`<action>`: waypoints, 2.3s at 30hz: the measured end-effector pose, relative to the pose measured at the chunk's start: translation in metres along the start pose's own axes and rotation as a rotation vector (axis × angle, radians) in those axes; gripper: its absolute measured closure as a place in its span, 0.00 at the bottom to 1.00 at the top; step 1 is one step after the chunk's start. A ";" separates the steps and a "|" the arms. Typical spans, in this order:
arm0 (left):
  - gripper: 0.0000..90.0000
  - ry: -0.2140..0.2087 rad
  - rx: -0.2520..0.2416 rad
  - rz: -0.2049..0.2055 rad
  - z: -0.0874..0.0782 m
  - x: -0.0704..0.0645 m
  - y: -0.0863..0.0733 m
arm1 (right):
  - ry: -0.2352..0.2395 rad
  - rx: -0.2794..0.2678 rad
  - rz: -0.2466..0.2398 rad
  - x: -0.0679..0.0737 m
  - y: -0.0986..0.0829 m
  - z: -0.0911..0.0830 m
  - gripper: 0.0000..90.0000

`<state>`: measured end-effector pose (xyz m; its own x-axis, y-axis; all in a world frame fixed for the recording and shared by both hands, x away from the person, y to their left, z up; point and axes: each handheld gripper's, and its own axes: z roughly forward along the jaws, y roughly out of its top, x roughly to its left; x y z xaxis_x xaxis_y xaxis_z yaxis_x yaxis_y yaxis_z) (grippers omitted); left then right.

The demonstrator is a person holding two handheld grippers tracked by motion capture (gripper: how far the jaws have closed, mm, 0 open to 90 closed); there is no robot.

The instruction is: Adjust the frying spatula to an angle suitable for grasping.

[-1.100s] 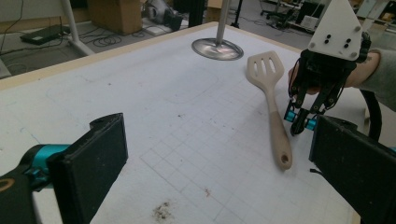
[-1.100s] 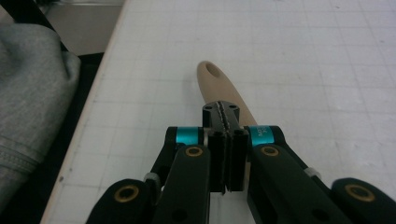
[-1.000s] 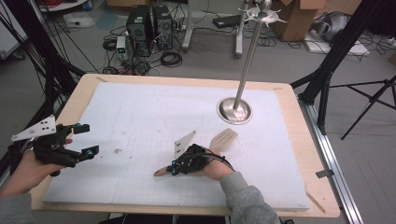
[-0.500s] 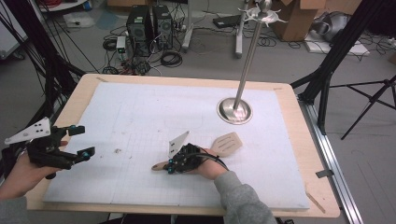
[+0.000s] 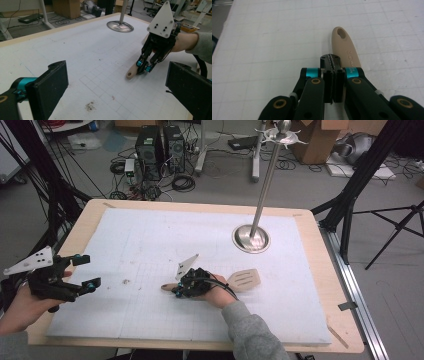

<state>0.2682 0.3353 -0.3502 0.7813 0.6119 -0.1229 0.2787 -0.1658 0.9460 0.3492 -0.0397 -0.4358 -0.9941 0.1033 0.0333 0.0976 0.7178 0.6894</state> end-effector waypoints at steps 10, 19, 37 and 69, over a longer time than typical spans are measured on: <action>0.05 0.001 0.001 -0.001 -0.001 0.002 -0.001 | -0.039 -0.015 0.067 -0.014 0.005 0.005 1.00; 0.05 -0.002 -0.006 -0.003 -0.002 0.002 -0.001 | -0.112 -0.004 0.164 -0.026 0.010 0.006 1.00; 0.05 -0.005 -0.008 -0.008 -0.001 0.002 -0.002 | -0.235 -0.047 0.291 -0.044 0.004 0.004 1.00; 0.05 -0.006 -0.030 -0.004 0.002 0.003 0.002 | -0.230 -0.076 0.297 -0.024 -0.020 -0.087 1.00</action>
<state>0.2720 0.3348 -0.3496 0.7834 0.6081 -0.1284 0.2651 -0.1402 0.9540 0.3666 -0.1163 -0.3869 -0.8853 0.4577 0.0824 0.3679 0.5808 0.7262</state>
